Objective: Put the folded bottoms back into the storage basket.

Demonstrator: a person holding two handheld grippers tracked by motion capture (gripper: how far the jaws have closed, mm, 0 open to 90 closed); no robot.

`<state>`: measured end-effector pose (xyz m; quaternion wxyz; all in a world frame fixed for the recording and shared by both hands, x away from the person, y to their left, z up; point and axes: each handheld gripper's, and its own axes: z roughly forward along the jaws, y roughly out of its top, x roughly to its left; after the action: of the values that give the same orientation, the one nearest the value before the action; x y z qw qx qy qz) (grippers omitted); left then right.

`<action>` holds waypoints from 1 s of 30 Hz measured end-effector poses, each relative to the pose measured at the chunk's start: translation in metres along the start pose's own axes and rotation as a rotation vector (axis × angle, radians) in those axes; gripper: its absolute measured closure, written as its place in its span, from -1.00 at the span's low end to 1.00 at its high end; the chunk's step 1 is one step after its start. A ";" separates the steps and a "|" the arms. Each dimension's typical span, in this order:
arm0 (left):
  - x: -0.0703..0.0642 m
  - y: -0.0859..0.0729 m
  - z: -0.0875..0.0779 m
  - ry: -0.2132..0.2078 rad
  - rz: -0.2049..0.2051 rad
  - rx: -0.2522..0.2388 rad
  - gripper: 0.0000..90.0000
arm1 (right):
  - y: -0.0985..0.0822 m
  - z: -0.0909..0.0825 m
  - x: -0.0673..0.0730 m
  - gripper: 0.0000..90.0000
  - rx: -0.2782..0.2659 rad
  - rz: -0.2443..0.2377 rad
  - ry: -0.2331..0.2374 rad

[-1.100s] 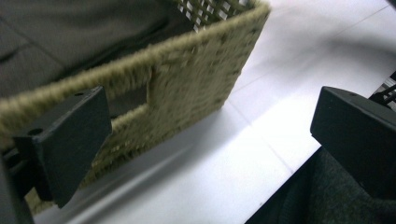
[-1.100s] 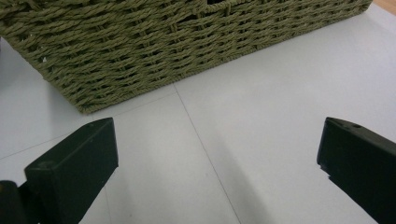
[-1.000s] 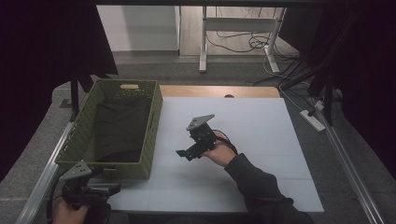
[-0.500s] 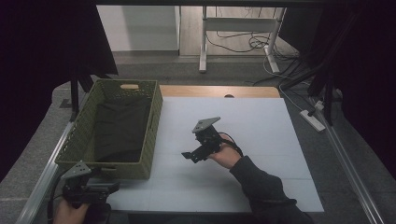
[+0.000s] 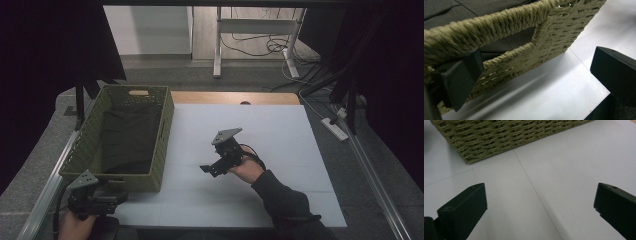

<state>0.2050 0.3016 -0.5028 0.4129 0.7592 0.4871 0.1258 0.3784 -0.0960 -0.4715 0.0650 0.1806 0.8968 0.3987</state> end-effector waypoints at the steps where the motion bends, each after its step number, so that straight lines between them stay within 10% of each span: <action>1: 0.000 0.000 0.000 -0.001 0.000 0.000 -1.00 | -0.001 -0.001 0.000 -1.00 -0.001 0.000 -0.001; 30: 0.001 0.000 0.000 -0.010 -0.008 -0.006 -1.00 | -0.036 -0.036 -0.008 -1.00 -0.029 0.068 -0.039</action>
<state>0.2053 0.3030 -0.5033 0.4182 0.7567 0.4876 0.1217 0.3670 -0.1456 -0.4740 0.0715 0.2178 0.8827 0.4103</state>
